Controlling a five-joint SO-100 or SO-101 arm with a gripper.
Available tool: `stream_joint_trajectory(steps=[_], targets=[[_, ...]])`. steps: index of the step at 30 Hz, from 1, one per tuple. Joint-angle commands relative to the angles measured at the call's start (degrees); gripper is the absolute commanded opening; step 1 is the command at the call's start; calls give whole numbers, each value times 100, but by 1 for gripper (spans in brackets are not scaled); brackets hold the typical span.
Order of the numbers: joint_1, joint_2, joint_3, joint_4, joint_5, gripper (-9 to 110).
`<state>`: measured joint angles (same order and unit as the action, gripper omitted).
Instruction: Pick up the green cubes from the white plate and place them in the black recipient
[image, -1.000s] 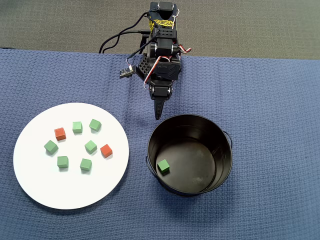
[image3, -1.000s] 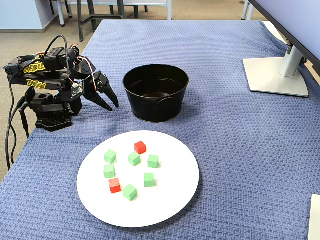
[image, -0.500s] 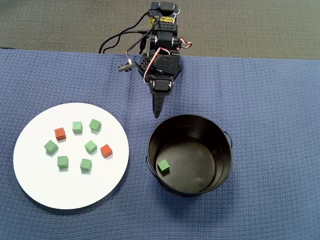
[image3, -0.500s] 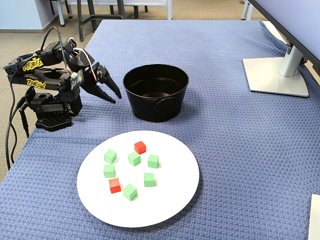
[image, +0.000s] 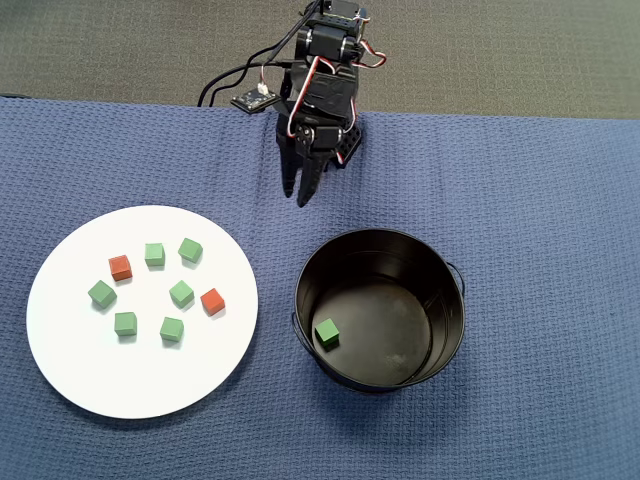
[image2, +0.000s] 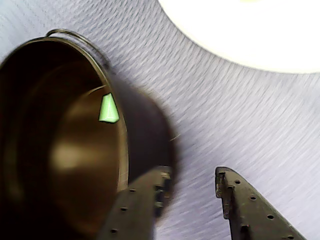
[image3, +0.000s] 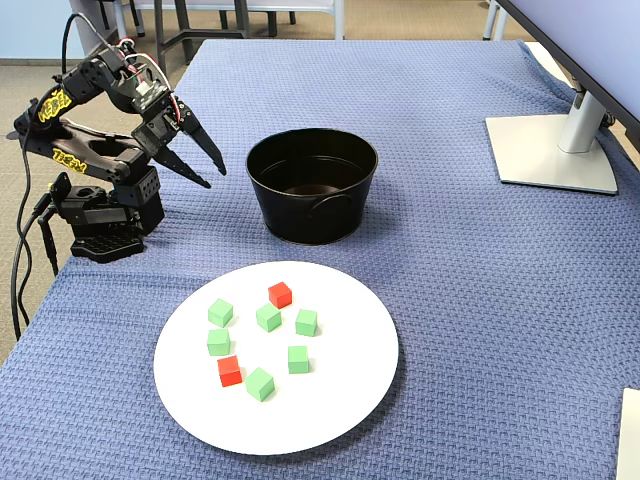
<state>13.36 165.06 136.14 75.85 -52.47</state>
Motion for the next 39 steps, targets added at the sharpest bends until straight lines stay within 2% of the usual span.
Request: stream_joint_trajectory(steps=[1,5,9,12,16,24,29,35,39], targets=[[387,-492,-422,0,44,7],[791,-1652,-457,-519,1143,7],[1222,-2733,-510,-1160,1573,8],[1318,-3357,-773,-1063,940,11],[1986,-3894,-1125,-1617,-123,11],[2979,-4816,-1828,-1767,-2461,13],[3261,-4975,-1934,-1758,-4579,17],[3129,-4992,-2171,-1424,-5713,17],[3032,-5106,-2153,-1942,-5880,16]])
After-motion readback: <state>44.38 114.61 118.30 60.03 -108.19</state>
